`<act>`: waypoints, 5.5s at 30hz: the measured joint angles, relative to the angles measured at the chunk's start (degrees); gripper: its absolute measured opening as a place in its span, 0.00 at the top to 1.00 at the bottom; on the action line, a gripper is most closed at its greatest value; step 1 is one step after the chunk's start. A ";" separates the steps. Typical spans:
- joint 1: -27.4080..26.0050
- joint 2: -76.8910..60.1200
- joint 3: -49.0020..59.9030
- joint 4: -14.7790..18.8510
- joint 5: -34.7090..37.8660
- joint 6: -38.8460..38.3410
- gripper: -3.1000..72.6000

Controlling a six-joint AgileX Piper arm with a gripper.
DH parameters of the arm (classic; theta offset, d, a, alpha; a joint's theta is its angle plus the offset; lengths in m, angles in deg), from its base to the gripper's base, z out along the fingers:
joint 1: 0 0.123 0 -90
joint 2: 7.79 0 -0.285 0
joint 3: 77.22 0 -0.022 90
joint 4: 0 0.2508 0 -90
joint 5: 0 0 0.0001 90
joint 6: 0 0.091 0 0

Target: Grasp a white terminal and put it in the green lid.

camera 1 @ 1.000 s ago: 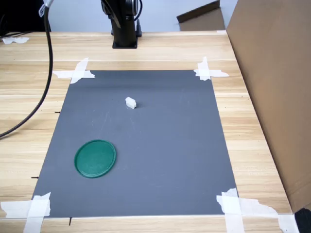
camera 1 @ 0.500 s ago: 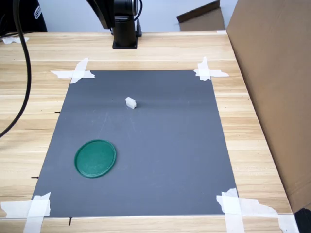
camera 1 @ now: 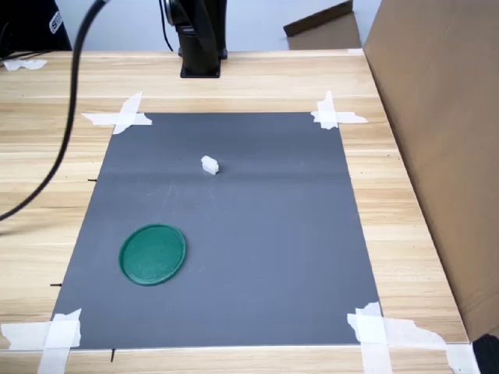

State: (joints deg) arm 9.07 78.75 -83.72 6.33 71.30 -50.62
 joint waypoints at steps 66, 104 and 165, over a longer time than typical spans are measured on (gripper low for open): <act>-0.99 6.78 21.63 -7.39 -10.94 -8.19 0.14; 2.14 10.82 26.12 -9.94 -19.74 1.66 0.18; 2.14 18.09 31.44 -11.43 -29.87 8.57 0.57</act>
State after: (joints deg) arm 11.21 96.85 -52.28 -5.10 41.43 -42.04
